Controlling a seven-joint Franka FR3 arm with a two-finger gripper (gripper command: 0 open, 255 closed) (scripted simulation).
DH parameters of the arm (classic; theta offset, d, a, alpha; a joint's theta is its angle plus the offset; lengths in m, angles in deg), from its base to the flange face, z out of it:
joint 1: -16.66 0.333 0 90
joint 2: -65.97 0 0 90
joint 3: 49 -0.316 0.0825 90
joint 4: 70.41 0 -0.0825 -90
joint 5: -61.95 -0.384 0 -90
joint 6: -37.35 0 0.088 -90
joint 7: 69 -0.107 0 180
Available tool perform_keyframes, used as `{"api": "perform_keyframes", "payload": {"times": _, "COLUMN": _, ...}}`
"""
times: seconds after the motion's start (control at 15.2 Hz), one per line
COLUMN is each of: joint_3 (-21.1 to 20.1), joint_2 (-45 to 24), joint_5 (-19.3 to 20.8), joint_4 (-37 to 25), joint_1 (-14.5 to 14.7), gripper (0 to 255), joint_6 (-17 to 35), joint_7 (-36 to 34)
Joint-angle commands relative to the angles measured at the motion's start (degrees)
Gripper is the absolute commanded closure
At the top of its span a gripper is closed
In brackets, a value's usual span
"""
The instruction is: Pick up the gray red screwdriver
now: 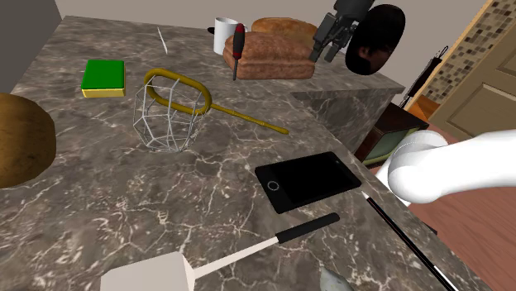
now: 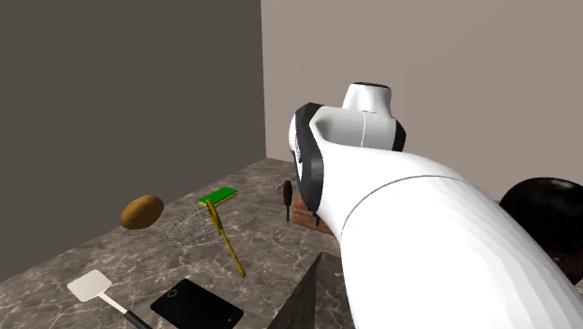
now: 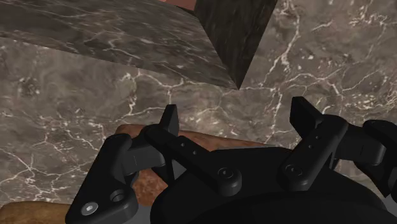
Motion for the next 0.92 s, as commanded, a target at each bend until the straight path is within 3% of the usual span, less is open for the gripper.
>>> {"api": "perform_keyframes", "payload": {"times": 0.0, "joint_3": 0.0, "joint_2": 0.0, "joint_5": 0.0, "joint_4": 0.0, "joint_1": 0.0, "gripper": 0, "joint_6": 0.0, "joint_7": 0.0}}
{"api": "perform_keyframes", "payload": {"times": 0.86, "joint_3": -10.71, "joint_2": -31.41, "joint_5": 1.39, "joint_4": -33.94, "joint_1": 2.47, "gripper": 0, "joint_6": -8.15, "joint_7": -12.14}}
